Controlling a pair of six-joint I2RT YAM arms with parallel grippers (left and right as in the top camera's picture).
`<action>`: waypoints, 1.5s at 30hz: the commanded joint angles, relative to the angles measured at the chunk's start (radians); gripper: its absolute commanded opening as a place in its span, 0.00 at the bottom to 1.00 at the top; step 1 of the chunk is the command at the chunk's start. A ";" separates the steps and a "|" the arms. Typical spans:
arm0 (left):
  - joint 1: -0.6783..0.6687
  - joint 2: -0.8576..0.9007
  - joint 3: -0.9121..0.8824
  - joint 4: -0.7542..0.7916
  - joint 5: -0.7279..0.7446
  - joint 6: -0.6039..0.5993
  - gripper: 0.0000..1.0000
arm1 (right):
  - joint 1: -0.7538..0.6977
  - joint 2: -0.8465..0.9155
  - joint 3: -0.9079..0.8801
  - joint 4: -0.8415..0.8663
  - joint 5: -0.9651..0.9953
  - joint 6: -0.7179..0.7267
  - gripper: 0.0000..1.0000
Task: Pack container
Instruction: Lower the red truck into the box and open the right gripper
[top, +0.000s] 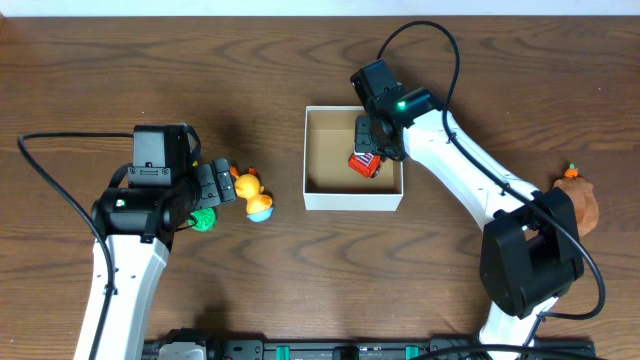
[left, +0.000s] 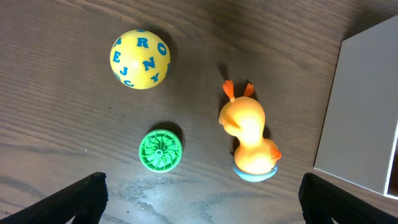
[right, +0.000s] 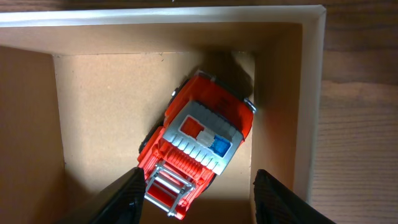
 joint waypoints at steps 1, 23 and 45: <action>0.004 0.003 0.020 -0.002 -0.001 -0.010 0.98 | -0.002 0.005 0.010 -0.005 0.014 0.008 0.57; 0.004 0.003 0.020 -0.003 -0.001 -0.010 0.98 | -0.002 0.004 0.010 -0.005 0.010 -0.011 0.57; 0.004 0.003 0.020 -0.002 -0.001 -0.010 0.98 | -0.002 0.004 0.010 -0.004 0.002 -0.014 0.57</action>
